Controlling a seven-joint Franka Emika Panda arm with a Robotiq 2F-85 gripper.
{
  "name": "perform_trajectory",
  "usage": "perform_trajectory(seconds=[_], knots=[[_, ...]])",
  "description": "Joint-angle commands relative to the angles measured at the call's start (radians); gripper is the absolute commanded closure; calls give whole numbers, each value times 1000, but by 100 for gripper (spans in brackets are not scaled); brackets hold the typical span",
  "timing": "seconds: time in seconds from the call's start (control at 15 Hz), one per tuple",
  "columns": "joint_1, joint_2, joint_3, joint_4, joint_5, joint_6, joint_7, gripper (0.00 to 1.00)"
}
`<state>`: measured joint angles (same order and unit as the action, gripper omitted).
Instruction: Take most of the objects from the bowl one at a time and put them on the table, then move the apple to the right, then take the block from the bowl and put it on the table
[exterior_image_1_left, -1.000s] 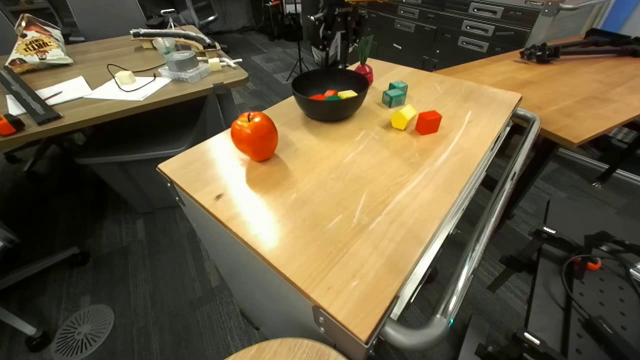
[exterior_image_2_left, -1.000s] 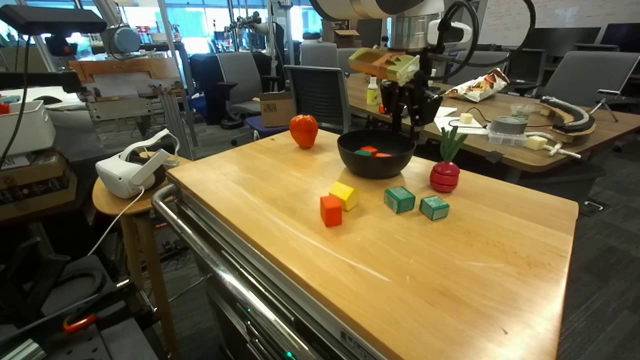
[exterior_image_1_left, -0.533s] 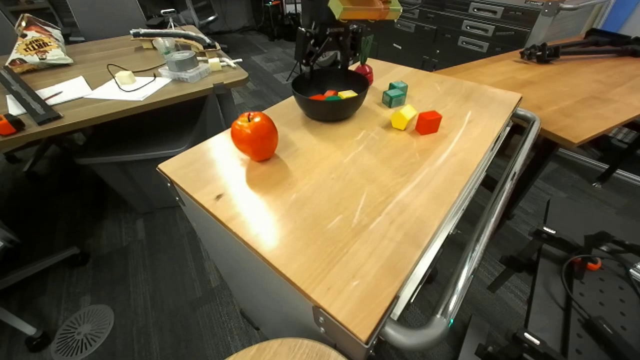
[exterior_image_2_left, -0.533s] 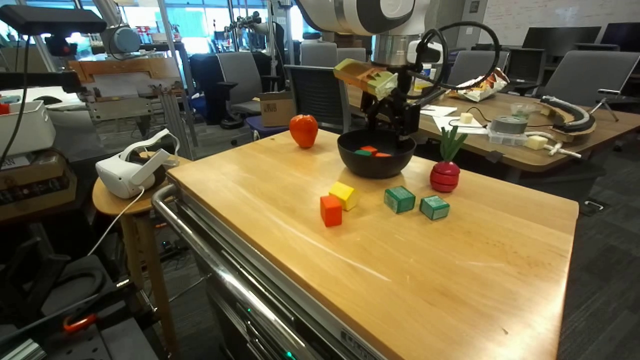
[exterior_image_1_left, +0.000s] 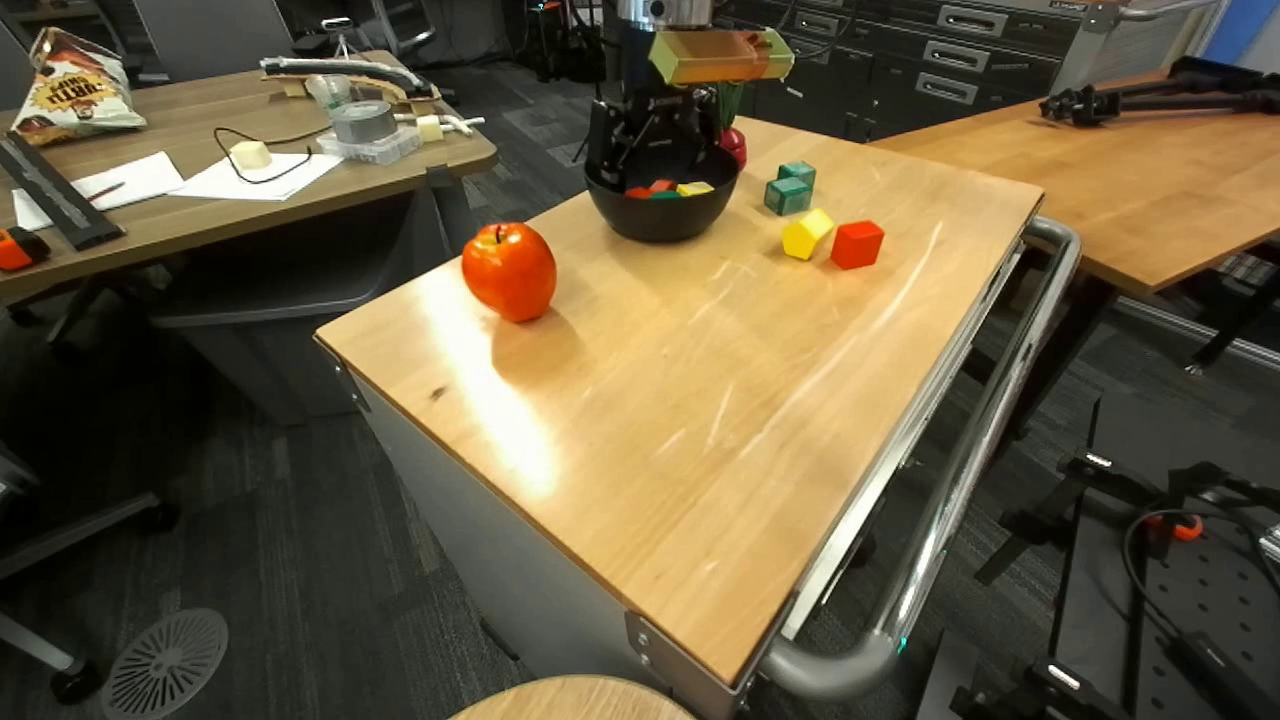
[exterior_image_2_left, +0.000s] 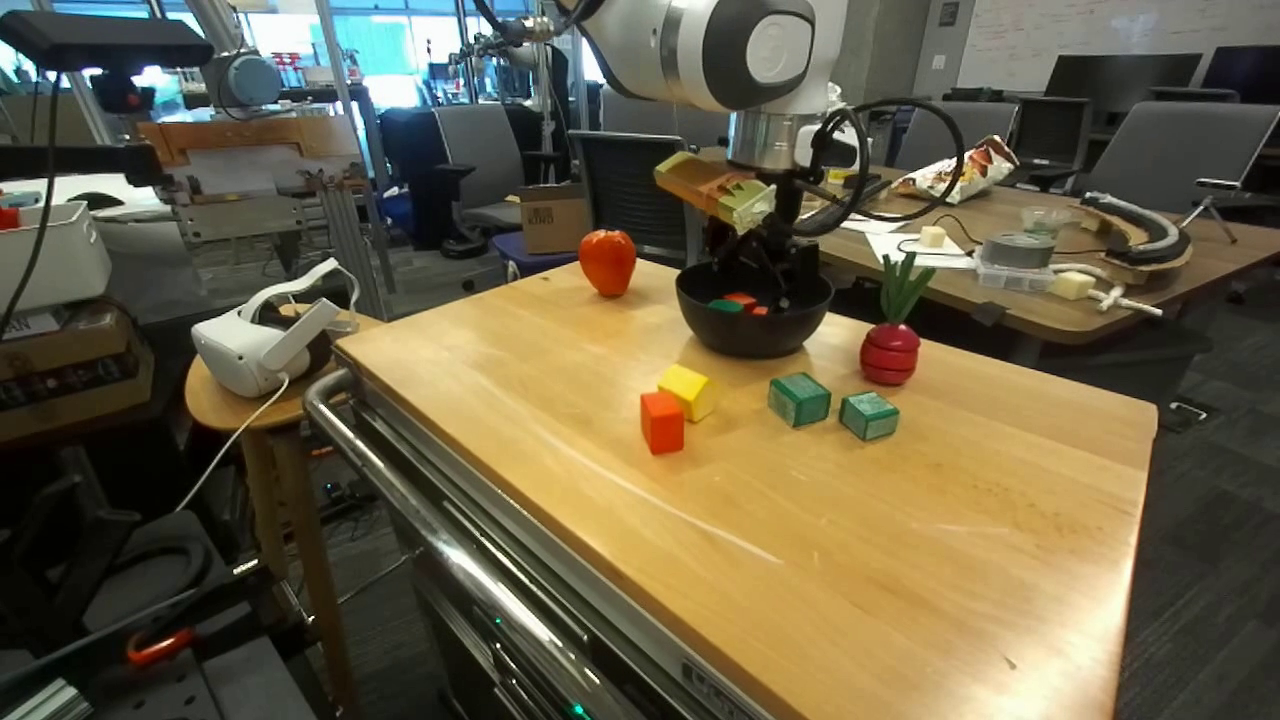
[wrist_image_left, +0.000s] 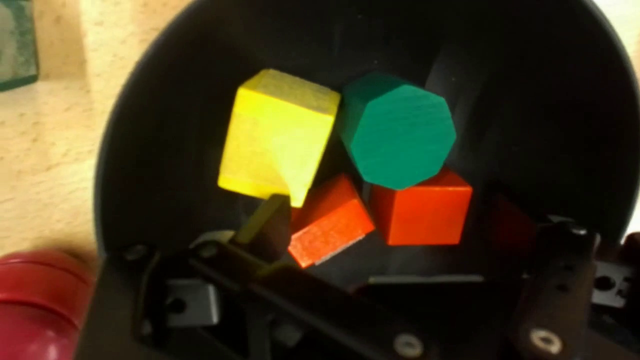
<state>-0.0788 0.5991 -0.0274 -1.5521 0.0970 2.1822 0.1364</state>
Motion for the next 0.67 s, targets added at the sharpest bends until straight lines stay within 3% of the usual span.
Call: perform_trajectory(seconds=[0.0,0.6], knots=[[32,29,-39,11,-56,-9,33,0],[99,13,-90,6,-233,27,66,0]])
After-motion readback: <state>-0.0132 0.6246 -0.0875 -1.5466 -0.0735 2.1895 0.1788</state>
